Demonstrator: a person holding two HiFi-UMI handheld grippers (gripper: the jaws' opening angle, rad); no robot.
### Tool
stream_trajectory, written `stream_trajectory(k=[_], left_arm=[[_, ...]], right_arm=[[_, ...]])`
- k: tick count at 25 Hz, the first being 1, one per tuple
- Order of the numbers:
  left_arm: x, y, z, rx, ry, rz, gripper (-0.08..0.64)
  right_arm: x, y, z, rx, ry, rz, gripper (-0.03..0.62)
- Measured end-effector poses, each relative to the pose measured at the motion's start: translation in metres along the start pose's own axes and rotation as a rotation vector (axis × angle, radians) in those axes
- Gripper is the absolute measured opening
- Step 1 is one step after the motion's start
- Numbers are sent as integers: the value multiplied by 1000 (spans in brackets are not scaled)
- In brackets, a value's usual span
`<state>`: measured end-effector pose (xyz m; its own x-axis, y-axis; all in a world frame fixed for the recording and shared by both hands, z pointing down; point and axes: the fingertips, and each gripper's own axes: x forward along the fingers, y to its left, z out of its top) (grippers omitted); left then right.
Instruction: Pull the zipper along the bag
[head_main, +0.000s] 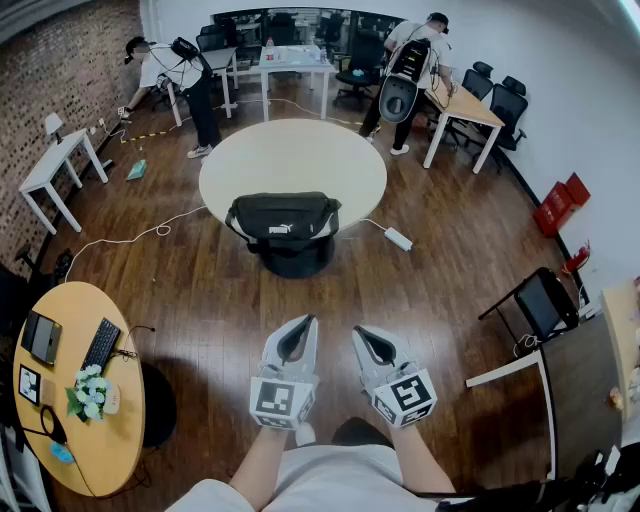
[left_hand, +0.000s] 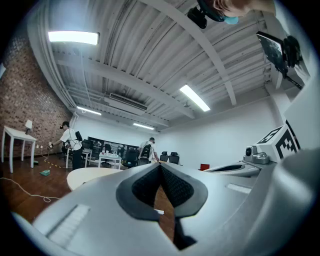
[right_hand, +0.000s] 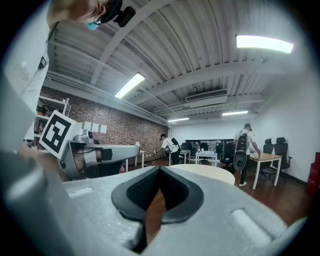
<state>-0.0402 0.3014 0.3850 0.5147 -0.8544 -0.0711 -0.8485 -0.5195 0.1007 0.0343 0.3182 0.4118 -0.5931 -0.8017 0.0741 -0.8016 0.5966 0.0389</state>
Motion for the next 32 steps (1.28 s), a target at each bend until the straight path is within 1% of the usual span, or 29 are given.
stream_trajectory(k=[4, 8, 10, 12, 14, 16, 18, 21, 23, 25, 28, 32], left_arm=[[50, 27, -9, 22, 2, 36, 17], [114, 68, -15, 35, -1, 64, 17], [152, 82, -13, 41, -19, 68, 17], [189, 86, -7, 66, -29, 65, 17], [220, 91, -2, 82, -35, 69, 17], [242, 104, -4, 97, -31, 96, 17], [258, 122, -11, 105, -10, 126, 17], [275, 151, -27, 74, 32, 156, 17], [292, 172, -34, 52, 39, 140, 17], [319, 189, -39, 35, 37, 92, 17], [369, 216, -44, 30, 47, 19, 17], [420, 255, -52, 29, 93, -75, 17]], right_arm=[[50, -41, -3, -2, -4, 25, -9], [113, -88, -4, 10, -25, 51, -9], [145, -114, -6, 45, -10, 97, -9], [170, -142, -7, 82, 2, 136, -9], [191, -171, -9, 98, 8, 144, -9], [212, -197, -14, 109, 13, 144, -9], [234, -217, -22, 128, 22, 139, -9], [265, -229, -37, 159, 60, 152, -9], [288, -230, -45, 150, 76, 164, -9], [314, -240, -50, 147, 80, 149, -9], [355, -273, -60, 153, 102, 75, -9], [398, -313, -64, 157, 133, -43, -9]])
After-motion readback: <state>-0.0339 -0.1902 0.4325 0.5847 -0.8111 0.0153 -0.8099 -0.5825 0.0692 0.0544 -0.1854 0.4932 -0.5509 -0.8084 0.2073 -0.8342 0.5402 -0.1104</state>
